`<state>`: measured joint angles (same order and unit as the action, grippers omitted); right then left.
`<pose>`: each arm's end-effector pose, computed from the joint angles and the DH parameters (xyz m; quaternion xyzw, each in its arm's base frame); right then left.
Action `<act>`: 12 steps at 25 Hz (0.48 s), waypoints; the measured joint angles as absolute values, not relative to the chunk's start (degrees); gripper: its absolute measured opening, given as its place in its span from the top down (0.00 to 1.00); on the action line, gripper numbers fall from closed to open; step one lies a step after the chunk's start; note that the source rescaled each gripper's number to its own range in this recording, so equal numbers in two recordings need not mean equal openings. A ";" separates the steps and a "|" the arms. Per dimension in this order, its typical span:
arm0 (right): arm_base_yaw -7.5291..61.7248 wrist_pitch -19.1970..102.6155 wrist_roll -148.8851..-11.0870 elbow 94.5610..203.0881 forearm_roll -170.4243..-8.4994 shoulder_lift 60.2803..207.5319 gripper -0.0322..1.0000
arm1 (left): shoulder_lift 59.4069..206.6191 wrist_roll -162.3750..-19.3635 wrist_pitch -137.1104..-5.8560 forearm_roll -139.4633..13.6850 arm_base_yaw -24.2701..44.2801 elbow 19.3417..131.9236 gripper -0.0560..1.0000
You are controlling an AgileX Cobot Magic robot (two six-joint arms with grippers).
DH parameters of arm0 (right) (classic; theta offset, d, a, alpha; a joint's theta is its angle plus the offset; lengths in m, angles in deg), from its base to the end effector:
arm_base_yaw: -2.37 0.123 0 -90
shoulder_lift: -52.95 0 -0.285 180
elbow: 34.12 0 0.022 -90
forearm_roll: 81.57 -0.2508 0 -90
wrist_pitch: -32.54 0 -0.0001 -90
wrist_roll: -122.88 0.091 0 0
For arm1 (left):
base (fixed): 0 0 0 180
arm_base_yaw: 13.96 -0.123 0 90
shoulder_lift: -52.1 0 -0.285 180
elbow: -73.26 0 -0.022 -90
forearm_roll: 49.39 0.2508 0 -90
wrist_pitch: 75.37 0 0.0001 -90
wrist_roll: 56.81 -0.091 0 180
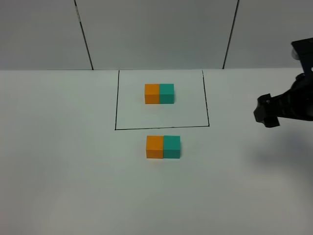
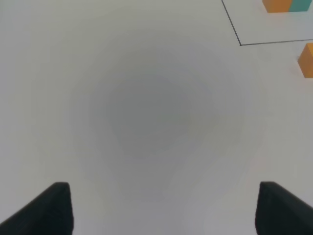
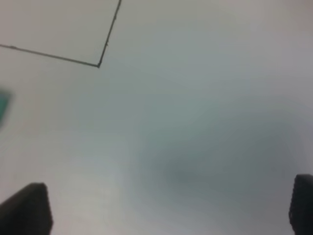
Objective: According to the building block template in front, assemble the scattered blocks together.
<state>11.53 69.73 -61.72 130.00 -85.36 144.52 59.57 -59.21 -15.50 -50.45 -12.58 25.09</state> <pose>0.3018 0.0524 0.2795 -0.0952 0.9477 0.0391 0.3022 -0.0059 -0.0013 0.2805 0.0282 0.8453 -0.0045 0.5336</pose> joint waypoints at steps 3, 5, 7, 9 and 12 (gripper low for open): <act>8.76 69.67 -60.67 125.76 -83.85 138.76 0.00 | 59.57 -59.21 -15.50 -50.45 -12.58 25.09 0.28; 6.91 70.04 -60.23 123.40 -82.60 134.79 0.00 | 59.57 -59.21 -15.50 -50.45 -12.58 25.09 0.28; 5.60 71.15 -59.16 121.99 -82.01 130.93 0.00 | 59.57 -59.21 -15.50 -50.45 -12.58 25.09 0.28; 4.86 72.50 -58.54 120.73 -81.22 126.57 0.00 | 59.57 -59.21 -15.50 -50.45 -12.58 25.09 0.28; 4.79 76.19 -58.19 118.83 -80.01 118.90 0.00 | 59.57 -59.21 -15.50 -50.45 -12.58 25.09 0.28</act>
